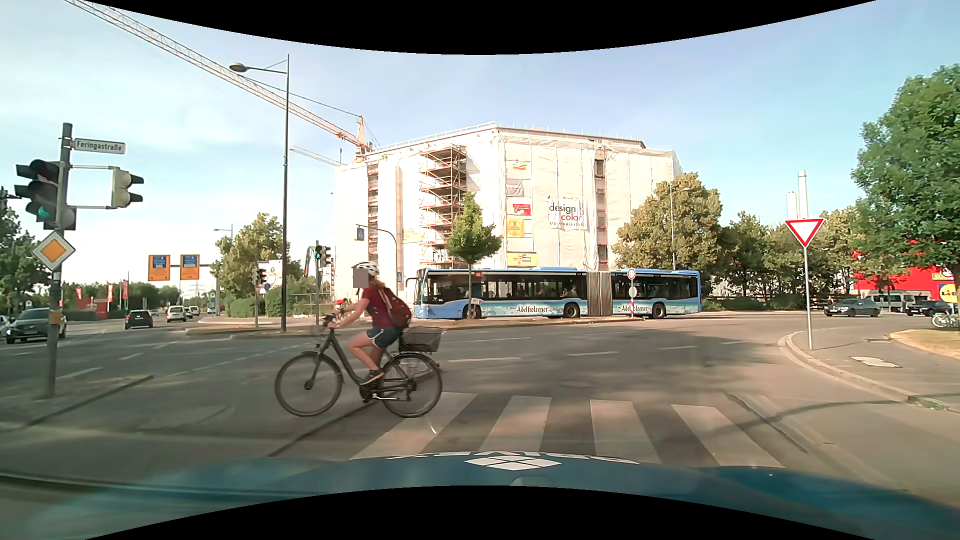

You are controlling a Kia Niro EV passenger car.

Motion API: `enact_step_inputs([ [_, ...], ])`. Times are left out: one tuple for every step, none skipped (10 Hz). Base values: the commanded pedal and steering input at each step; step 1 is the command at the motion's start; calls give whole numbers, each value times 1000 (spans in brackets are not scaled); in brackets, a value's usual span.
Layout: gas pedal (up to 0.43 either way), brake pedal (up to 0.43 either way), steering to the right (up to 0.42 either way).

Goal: Follow the waypoints while adhering to traffic rules and regulations

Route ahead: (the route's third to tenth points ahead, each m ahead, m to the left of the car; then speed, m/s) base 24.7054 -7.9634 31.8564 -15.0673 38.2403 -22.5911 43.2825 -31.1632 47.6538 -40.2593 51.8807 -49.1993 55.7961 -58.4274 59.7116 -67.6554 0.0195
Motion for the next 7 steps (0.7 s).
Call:
enact_step_inputs([
  [0, 201, 81],
  [0, 201, 81],
  [0, 201, 82],
  [0, 201, 83],
  [0, 201, 83],
  [0, 201, 83],
  [0, 201, 83],
])
